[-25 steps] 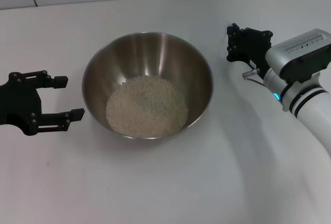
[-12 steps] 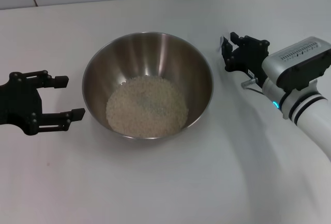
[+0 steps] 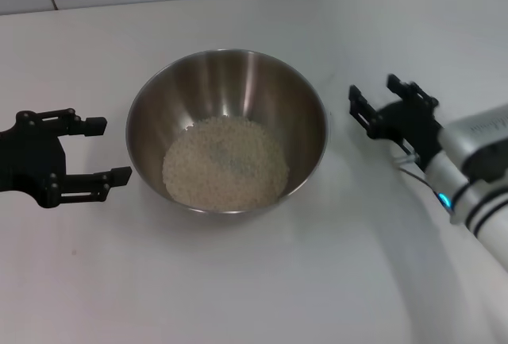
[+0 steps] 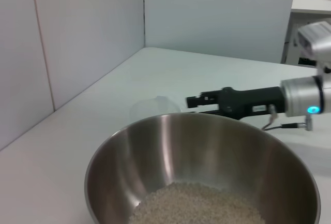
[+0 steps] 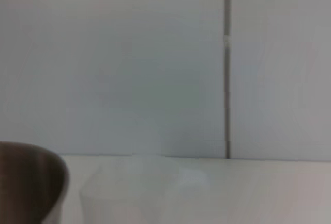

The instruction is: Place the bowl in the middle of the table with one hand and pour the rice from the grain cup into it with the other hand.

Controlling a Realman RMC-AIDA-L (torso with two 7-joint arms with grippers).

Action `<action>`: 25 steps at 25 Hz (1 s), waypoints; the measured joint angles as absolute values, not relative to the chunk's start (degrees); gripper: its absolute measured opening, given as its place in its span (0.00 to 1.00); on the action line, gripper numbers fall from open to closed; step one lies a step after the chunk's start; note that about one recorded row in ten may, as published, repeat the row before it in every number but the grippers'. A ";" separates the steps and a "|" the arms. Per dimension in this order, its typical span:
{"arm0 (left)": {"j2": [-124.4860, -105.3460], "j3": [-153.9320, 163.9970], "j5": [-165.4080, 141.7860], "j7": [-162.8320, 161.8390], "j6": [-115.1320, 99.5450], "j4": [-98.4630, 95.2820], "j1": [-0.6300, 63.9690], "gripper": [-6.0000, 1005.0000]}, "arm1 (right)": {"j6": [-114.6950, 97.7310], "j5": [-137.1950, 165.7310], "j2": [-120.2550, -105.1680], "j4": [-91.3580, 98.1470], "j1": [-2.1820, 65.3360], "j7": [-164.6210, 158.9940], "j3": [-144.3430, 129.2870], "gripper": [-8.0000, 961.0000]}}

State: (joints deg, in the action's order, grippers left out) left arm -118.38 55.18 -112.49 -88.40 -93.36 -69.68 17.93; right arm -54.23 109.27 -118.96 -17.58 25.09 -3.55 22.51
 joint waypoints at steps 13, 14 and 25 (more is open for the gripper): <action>-118.40 55.18 -112.48 -88.42 -93.28 -69.62 17.93 0.79 | -97.93 122.00 -116.21 4.88 22.18 -38.86 17.43 0.87; -118.46 55.18 -112.48 -88.38 -93.14 -69.33 18.05 0.79 | -101.21 124.69 -116.10 9.96 24.30 -42.48 14.95 0.87; -118.51 56.39 -112.77 -88.48 -91.17 -65.87 20.17 0.79 | -105.03 125.77 -119.60 46.00 36.29 -69.85 -14.42 0.87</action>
State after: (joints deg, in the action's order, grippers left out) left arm -118.51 56.39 -112.77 -88.48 -91.17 -65.87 20.17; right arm -105.03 125.77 -119.60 46.00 36.29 -69.85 -14.42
